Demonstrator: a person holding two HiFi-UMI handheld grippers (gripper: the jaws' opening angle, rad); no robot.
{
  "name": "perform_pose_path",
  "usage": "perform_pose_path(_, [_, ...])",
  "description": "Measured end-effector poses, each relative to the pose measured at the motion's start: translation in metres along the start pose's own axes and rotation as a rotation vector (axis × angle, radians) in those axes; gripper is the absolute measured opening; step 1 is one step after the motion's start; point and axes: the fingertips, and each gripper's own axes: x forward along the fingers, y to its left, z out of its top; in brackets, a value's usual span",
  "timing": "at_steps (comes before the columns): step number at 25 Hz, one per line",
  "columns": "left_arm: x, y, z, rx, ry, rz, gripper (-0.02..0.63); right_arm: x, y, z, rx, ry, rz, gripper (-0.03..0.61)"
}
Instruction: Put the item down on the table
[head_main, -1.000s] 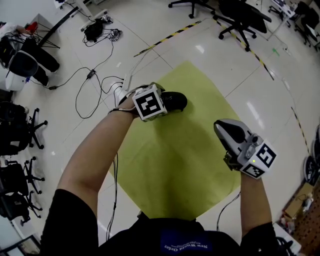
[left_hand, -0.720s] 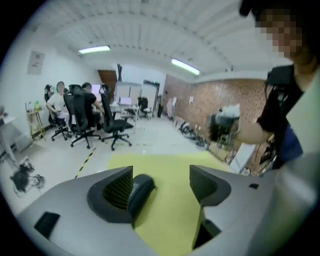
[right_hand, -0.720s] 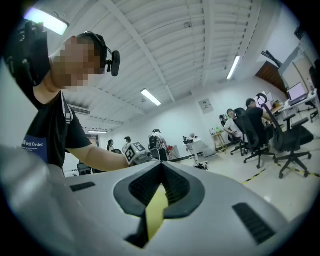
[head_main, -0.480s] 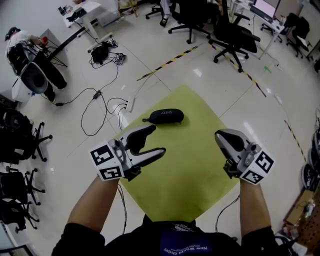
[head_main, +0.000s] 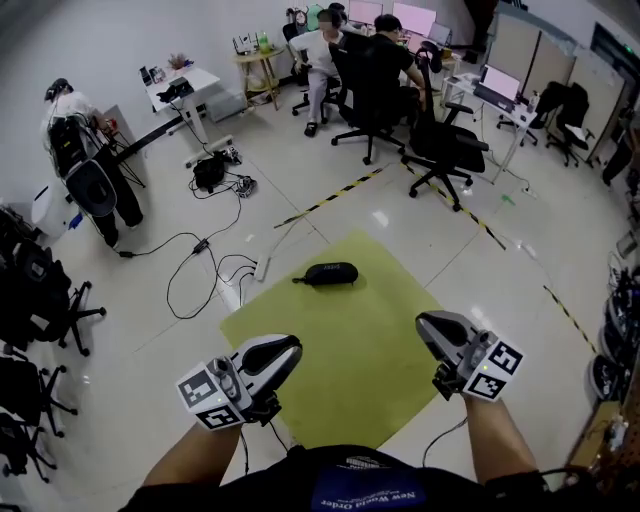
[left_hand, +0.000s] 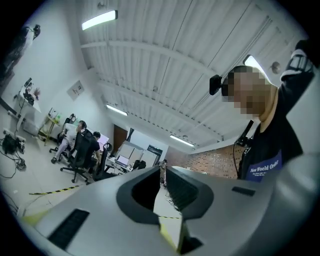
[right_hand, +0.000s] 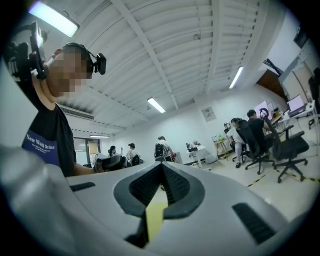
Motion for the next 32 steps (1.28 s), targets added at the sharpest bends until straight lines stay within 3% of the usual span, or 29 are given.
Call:
perform_pose_path(7, [-0.019, -0.037, -0.018, 0.015, 0.048, 0.021, 0.044, -0.026, 0.037, -0.033, 0.100, 0.019, -0.009, -0.012])
perform_pose_path(19, [-0.015, -0.045, -0.017, 0.032, 0.040, 0.025, 0.044, -0.026, 0.037, -0.025, 0.027, 0.022, 0.002, -0.012])
perform_pose_path(32, [-0.012, -0.037, -0.017, 0.018, 0.041, 0.031, 0.044, -0.021, 0.034, -0.025, 0.014, 0.033, 0.025, -0.012])
